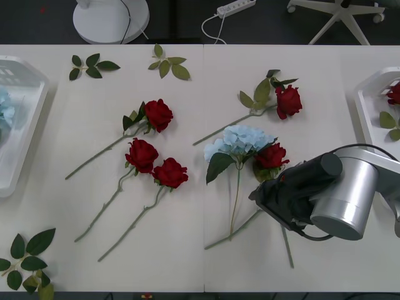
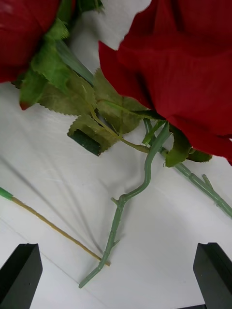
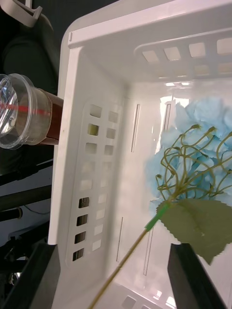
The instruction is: Place the red flowers into the right box and the blue flowers into the left box. If a person shows an open palm, hand one flower to the person first, then continue sorting.
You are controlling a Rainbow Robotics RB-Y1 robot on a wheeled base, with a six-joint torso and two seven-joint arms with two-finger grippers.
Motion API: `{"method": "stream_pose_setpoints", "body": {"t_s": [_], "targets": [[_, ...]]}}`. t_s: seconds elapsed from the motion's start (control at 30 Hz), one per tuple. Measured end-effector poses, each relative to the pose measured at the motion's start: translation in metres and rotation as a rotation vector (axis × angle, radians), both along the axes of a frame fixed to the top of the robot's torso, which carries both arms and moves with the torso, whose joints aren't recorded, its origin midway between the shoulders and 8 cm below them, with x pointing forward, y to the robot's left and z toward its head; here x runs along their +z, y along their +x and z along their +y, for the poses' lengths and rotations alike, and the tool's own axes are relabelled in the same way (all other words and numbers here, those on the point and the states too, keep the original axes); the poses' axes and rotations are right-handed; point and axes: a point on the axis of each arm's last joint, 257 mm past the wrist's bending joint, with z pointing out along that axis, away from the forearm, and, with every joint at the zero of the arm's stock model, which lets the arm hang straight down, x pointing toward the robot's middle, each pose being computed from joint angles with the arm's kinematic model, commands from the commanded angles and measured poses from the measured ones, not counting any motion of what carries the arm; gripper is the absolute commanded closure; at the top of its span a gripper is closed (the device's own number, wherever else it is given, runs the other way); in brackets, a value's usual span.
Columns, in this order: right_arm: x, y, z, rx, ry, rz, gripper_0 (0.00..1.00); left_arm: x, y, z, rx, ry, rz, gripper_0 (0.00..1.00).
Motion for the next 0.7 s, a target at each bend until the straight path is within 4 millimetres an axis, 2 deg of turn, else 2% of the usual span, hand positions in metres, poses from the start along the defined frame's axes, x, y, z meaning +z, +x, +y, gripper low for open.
{"method": "stream_pose_setpoints", "body": {"t_s": [0.17,0.27,0.4,0.6,0.7], "targets": [[-0.017,0.000,0.005,0.002,-0.016,0.000,0.07,-0.002,0.002,-0.005,-0.009,-0.024,-0.008,0.00],[-0.025,0.002,0.008,-0.008,-0.018,0.008,0.07,-0.010,0.005,-0.020,-0.024,-0.101,-0.015,0.00],[-0.034,0.009,0.013,-0.022,-0.023,0.001,0.07,-0.016,0.014,-0.062,-0.069,-0.280,-0.040,0.00],[-0.044,0.009,0.020,-0.021,-0.021,0.004,0.08,-0.001,0.025,-0.115,-0.148,-0.446,-0.087,0.00],[-0.049,0.005,0.019,-0.015,-0.027,0.012,0.10,0.004,0.025,-0.133,-0.187,-0.468,-0.094,0.00]]}}
